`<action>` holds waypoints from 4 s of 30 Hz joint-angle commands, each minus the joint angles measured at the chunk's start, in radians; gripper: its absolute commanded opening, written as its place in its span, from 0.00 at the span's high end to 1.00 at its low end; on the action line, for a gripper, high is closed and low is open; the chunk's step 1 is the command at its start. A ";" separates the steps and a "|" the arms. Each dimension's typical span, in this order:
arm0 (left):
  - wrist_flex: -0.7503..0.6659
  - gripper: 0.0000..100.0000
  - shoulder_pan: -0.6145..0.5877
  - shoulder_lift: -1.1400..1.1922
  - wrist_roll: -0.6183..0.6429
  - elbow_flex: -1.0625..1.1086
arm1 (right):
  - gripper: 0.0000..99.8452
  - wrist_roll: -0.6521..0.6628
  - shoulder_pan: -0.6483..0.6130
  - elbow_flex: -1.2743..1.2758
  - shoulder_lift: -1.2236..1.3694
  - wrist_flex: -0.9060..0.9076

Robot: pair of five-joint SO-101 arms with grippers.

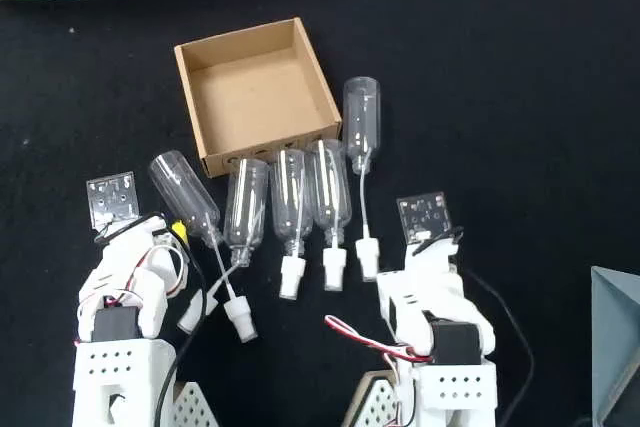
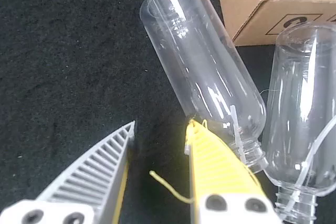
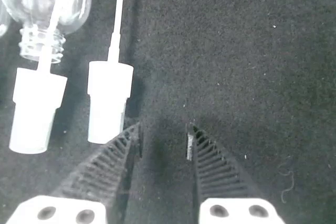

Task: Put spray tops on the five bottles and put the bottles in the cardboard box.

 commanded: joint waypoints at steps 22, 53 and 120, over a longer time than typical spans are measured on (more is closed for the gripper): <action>0.003 0.85 -0.002 -0.002 -0.003 0.021 | 0.90 -0.003 0.028 -0.004 -0.096 0.008; 0.003 0.85 -0.002 -0.002 -0.003 0.021 | 0.90 -0.003 0.028 -0.004 -0.096 0.008; 0.003 0.85 -0.002 -0.002 -0.003 0.021 | 0.90 0.321 0.137 -0.344 -0.087 -0.106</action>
